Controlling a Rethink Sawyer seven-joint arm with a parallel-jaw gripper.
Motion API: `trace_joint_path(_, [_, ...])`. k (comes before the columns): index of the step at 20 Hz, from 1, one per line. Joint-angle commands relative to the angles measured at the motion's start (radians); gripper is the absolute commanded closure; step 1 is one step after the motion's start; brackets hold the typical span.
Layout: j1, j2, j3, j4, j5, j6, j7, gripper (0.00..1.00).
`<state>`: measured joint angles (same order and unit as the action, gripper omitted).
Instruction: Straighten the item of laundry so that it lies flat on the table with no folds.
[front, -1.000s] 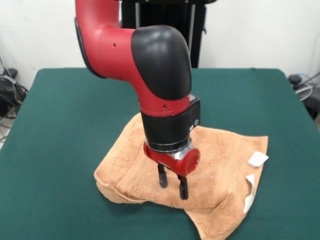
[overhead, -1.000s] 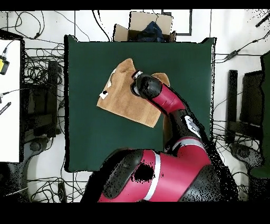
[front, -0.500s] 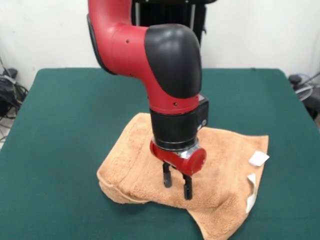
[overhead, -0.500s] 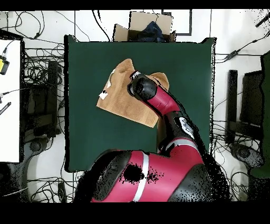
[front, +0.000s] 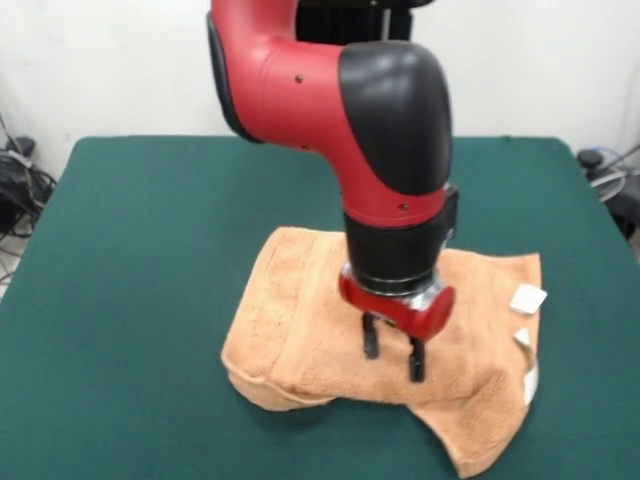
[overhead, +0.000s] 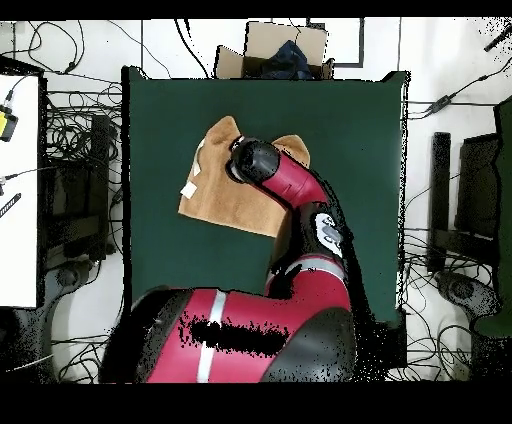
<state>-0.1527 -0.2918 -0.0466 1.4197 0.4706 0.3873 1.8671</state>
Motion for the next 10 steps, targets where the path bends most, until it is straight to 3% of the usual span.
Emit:
trace_joint_path(1, [0.091, 0.02, -0.094, -0.071, 0.0, 0.376, 0.341, 0.0])
trace_joint_path(3, [0.087, -0.027, -0.076, -0.054, 0.007, 0.506, 0.373, 0.0])
trace_joint_path(10, [0.103, -0.094, -0.055, -0.006, 0.048, 0.593, 0.416, 0.0])
